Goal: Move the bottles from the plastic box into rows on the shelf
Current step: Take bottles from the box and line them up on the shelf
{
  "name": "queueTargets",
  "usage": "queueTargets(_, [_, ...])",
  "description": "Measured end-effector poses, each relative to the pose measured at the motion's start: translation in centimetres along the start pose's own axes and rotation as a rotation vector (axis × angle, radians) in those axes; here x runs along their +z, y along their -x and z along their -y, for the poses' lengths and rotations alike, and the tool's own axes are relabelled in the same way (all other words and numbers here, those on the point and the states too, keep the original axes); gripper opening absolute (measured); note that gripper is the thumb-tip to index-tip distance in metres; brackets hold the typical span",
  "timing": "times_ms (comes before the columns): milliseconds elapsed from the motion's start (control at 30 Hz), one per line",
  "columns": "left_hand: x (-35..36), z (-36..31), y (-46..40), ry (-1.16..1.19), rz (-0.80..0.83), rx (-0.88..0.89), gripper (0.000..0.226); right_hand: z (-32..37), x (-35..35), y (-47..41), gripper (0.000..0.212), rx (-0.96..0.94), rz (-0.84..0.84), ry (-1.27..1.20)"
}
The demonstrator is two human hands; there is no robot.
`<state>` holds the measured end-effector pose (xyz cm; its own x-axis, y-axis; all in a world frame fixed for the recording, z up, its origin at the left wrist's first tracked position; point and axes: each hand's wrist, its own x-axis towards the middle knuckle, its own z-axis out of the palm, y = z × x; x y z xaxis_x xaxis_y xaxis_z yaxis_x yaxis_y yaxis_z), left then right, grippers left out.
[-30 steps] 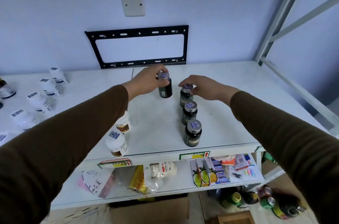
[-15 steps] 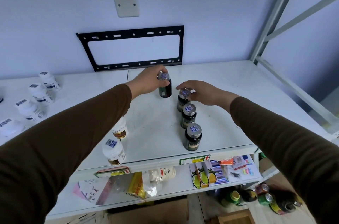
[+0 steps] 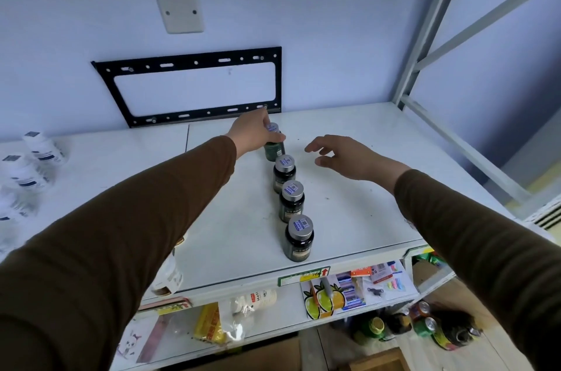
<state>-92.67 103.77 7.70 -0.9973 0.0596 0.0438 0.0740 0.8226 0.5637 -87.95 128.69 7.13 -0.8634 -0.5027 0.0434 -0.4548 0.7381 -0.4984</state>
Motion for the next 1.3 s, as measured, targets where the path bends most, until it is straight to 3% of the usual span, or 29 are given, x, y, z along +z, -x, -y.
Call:
queueTargets(267, [2.0, -1.5, -1.2, -0.244, 0.067, -0.036, 0.06, -1.7, -0.2, 0.9, 0.023, 0.027, -0.025, -0.019])
queueTargets(600, [1.4, -2.1, -1.9, -0.175, 0.24, -0.147, 0.063, -2.1, -0.2, 0.8, 0.022, 0.027, -0.02, -0.027])
queueTargets(767, [2.0, -2.0, -1.8, -0.174, 0.185, -0.166, 0.067, -1.9, 0.1, 0.7, 0.023, 0.028, 0.007, 0.014])
queueTargets(1000, [0.3, -0.8, 0.4, -0.149, 0.099, -0.081, 0.087, -1.4, -0.2, 1.4, 0.032, 0.025, 0.04, 0.154])
queueTargets(1200, [-3.2, -0.6, 4.7, -0.13, 0.044, 0.096, 0.06, 0.4, -2.3, 3.4, 0.04, 0.051, -0.029, 0.241])
queueTargets(1300, [-4.7, -1.6, 8.4, -0.145, 0.022, 0.177, 0.058, 2.0, -2.9, 5.7, 0.047, 0.065, -0.066, 0.247])
